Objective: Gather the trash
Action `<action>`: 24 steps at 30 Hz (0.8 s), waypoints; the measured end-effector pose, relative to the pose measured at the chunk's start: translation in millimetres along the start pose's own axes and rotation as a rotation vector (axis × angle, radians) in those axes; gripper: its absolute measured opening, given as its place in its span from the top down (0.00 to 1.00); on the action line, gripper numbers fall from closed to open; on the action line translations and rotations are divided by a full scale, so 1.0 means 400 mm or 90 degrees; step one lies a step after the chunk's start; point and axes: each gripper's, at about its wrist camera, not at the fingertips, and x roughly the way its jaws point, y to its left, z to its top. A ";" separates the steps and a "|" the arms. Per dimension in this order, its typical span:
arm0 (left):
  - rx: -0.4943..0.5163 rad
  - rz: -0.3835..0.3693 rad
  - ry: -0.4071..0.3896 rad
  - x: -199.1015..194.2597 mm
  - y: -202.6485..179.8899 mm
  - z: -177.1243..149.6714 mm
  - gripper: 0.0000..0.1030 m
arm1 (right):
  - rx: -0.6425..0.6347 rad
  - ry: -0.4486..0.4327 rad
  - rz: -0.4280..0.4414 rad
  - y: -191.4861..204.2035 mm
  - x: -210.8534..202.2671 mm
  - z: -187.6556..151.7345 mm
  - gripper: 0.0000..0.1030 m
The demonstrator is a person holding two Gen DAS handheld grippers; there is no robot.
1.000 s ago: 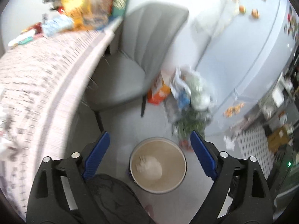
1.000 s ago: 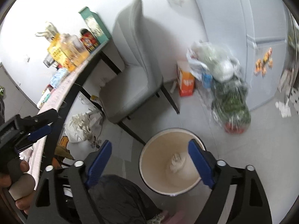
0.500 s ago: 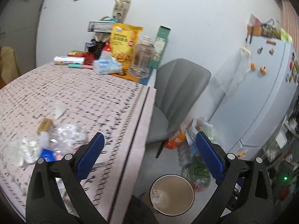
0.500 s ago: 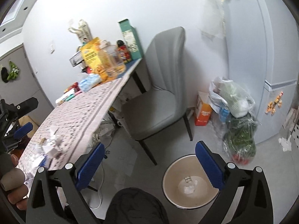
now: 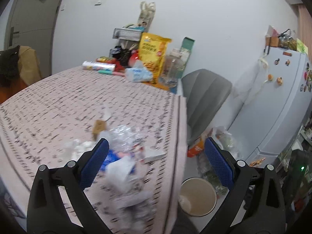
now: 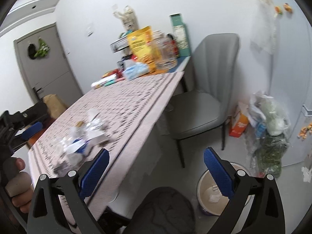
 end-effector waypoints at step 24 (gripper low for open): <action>-0.068 0.066 0.044 -0.115 0.299 -0.087 0.06 | -0.142 0.126 0.129 0.318 0.059 -0.101 0.09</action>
